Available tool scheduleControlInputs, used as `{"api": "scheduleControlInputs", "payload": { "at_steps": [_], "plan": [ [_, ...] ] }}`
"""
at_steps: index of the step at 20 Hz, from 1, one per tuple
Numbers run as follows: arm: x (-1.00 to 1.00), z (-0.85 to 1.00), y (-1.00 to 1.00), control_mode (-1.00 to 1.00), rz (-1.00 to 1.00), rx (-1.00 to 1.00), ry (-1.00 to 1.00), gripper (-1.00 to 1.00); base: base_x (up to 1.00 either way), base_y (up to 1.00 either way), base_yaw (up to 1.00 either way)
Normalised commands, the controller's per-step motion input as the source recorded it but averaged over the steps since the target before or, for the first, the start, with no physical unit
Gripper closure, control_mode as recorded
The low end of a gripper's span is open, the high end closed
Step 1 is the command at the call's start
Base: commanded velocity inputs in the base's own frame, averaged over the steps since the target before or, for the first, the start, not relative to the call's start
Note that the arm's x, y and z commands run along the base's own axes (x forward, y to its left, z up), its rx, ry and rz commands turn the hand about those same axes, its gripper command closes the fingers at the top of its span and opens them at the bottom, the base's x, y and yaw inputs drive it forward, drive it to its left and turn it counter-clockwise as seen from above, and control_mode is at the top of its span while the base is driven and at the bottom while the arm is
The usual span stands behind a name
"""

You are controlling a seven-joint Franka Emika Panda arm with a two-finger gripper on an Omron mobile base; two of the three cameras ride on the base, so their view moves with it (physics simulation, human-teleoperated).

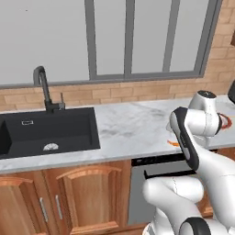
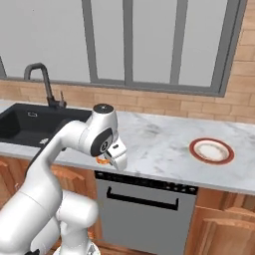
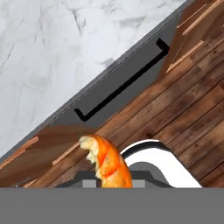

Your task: Pick up the knife from the drawer and place it on the cutting board. Then place the meat from the plate to the cutting board.

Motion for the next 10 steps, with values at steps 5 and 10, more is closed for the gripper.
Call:
{"api": "scheduleControlInputs", "payload": {
  "at_steps": [5,10],
  "plan": [
    [0.00,0.00,0.00,1.00,0.00,0.00,0.00,1.00,-0.12,1.00,0.00],
    [0.00,0.00,0.00,1.00,0.00,0.00,0.00,1.00,-0.09,1.00,0.00]
  ]
}}
